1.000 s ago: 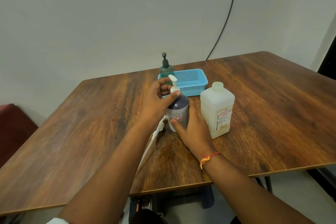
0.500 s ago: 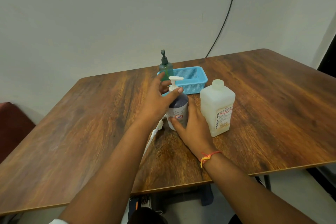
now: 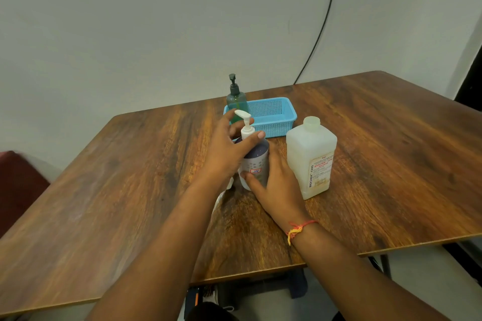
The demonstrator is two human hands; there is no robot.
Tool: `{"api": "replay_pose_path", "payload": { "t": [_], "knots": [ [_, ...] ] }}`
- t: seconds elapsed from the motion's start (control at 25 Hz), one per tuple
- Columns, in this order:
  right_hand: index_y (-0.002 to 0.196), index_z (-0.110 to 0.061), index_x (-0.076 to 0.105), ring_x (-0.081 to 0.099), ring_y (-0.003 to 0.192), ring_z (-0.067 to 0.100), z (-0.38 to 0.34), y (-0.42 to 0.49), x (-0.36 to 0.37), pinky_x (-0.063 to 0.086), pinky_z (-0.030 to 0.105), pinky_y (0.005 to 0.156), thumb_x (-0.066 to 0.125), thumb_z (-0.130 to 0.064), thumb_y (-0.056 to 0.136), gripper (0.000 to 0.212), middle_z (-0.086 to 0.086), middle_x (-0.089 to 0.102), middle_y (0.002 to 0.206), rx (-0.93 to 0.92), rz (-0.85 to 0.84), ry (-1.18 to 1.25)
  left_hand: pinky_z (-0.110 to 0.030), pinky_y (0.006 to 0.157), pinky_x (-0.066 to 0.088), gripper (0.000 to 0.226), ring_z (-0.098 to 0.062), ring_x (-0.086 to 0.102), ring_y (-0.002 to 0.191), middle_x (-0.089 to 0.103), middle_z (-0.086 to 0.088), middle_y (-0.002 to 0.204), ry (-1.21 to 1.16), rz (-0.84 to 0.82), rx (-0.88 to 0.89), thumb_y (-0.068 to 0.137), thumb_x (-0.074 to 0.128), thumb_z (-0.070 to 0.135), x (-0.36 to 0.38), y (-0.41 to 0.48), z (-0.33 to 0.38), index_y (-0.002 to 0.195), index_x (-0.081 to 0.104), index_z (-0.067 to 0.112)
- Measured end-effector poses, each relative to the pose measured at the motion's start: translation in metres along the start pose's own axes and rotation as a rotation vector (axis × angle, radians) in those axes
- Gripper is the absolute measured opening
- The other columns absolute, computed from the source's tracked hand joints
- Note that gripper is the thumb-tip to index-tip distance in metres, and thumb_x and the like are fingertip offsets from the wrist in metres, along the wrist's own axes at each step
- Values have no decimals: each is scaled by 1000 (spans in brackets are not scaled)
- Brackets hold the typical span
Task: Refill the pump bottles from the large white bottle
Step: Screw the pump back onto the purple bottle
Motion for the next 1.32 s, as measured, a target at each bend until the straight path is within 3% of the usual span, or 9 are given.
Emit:
{"api": "replay_pose_path", "payload": {
  "t": [0.16,0.4,0.56,0.68,0.88,1.0,1.12,1.2,1.32],
  "knots": [
    [154,-33,23,46,134,9,0,0,0,47,23,102,69,-48,90,80,-10,45,147,11,-11,-1,-40,97,56,70,-22,69,114,72,-10,116,-73,90,-26,88,77,12,-5,-3,-10,147,40,16],
    [154,-33,23,45,136,9,1,1,1,43,20,103,70,-47,89,81,-9,44,150,12,-13,-10,-16,81,55,41,-10,67,117,73,-1,124,22,-24,-26,98,60,5,-8,-4,-2,137,52,14],
    [153,-36,23,46,133,6,0,1,0,42,15,99,68,-47,91,78,-11,45,148,19,-15,9,-30,90,59,74,-15,69,111,69,-4,117,-5,105,5,80,86,20,-1,-1,-2,143,46,17],
    [153,-35,22,45,131,3,0,1,0,35,4,91,69,-47,90,79,-11,45,148,28,-25,-5,-37,90,61,64,-18,74,102,76,-8,106,-109,156,-32,83,82,12,-4,-3,0,138,49,13],
    [154,-35,22,45,137,11,2,0,3,47,30,108,69,-50,89,81,-10,43,151,16,-11,-5,-19,80,57,37,-8,71,108,77,5,111,-72,11,-29,98,63,8,-16,-7,3,134,56,16],
    [153,-36,22,44,133,3,-1,0,0,44,20,104,69,-46,90,79,-13,44,149,19,-11,10,-21,86,57,58,-10,67,116,70,6,124,36,-29,0,88,77,18,-8,-4,2,140,52,20],
    [153,-37,23,44,130,-1,-3,0,-2,44,17,102,70,-43,90,79,-16,44,147,9,-10,25,-39,95,58,83,-17,69,113,70,-2,118,27,89,-1,73,90,20,-4,4,-6,143,46,21],
    [154,-37,23,45,134,4,-2,0,-2,46,22,104,70,-44,90,80,-14,44,149,4,-8,16,-42,94,58,76,-19,72,108,77,-2,108,-26,106,-12,76,88,14,-5,6,-10,140,46,17],
    [155,-36,21,44,137,7,-1,1,0,45,22,105,69,-47,90,81,-12,42,151,3,-11,-5,-30,85,59,61,-17,72,108,79,-1,107,-85,52,-8,85,79,8,-7,3,-9,137,47,15]
  ]
}}
Point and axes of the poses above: each hand's wrist, its own y-axis towards the middle knuckle, its own x-axis out of the palm, z = x × y, the point moved 2 cm from there along y, towards the middle knuckle
